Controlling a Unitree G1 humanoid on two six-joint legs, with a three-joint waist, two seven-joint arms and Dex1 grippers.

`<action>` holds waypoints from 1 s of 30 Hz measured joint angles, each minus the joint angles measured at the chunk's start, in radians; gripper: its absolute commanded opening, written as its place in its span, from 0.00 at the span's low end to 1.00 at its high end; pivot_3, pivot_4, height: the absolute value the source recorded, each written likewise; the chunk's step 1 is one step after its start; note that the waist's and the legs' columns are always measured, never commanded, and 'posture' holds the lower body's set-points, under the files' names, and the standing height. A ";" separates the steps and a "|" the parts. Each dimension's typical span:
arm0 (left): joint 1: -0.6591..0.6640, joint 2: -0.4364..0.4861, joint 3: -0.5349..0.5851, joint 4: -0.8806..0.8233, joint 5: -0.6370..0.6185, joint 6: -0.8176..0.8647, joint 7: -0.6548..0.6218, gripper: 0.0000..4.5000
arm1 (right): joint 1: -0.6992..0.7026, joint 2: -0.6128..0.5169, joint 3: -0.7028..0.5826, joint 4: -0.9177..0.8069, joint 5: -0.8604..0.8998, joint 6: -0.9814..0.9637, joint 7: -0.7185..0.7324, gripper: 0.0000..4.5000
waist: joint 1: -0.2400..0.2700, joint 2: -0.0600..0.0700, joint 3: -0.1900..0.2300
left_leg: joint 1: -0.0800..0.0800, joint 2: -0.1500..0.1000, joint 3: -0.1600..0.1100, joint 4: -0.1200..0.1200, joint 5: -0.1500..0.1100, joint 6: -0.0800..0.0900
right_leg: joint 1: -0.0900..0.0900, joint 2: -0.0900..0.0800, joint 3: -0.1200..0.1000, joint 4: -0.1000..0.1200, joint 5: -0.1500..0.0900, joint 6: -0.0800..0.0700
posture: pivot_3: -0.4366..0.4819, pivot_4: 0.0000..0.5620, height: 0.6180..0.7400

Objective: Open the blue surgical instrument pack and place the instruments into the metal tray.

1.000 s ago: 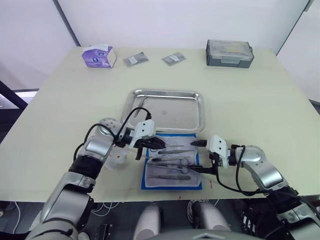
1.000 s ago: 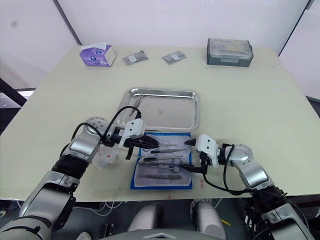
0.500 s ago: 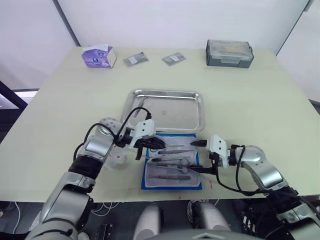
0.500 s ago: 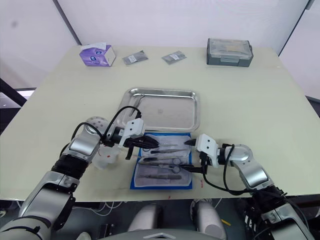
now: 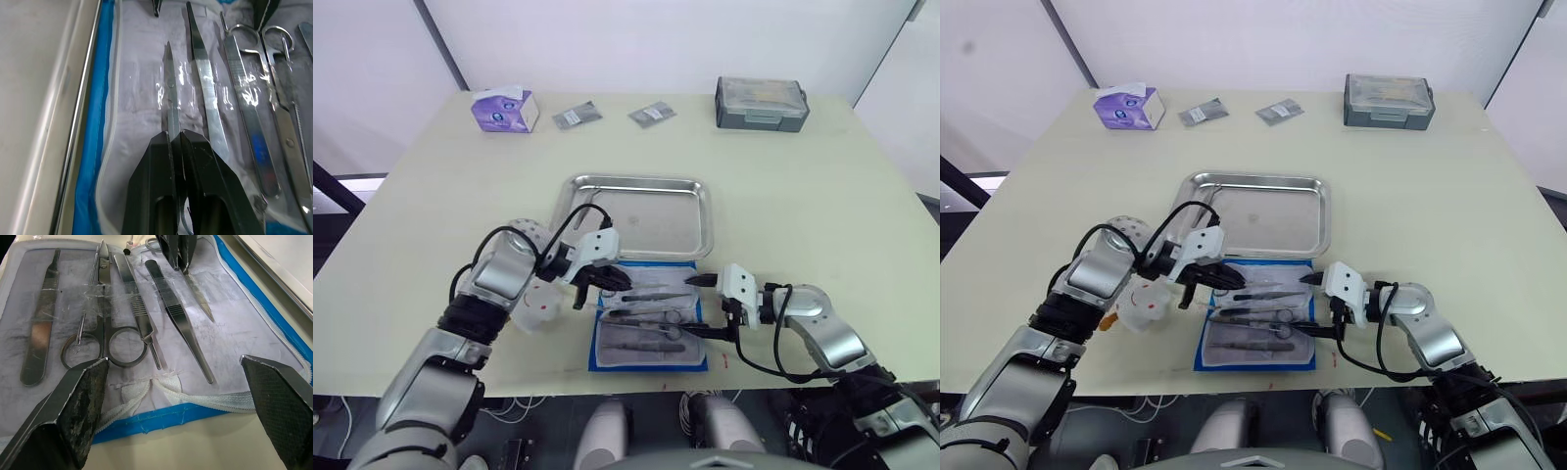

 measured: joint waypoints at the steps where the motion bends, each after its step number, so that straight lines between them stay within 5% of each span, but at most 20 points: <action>1: -0.001 0.001 -0.001 -0.002 0.000 0.011 -0.001 0.02 | 0.000 0.000 0.000 0.000 0.000 0.000 0.000 1.00 | 0.000 0.000 0.000 | 0.000 0.000 0.000 0.000 0.000 0.000 | 0.000 0.000 0.000 0.000 0.000 0.000 | 0.48 0.27 0.95; 30: -0.083 0.146 -0.030 -0.099 -0.024 0.254 -0.090 0.02 | -0.008 0.003 0.002 0.004 -0.002 0.001 0.007 1.00 | -0.001 0.000 0.001 | 0.000 0.000 0.001 0.000 0.000 0.000 | -0.001 0.001 0.000 0.000 0.000 0.000 | 0.48 0.27 0.95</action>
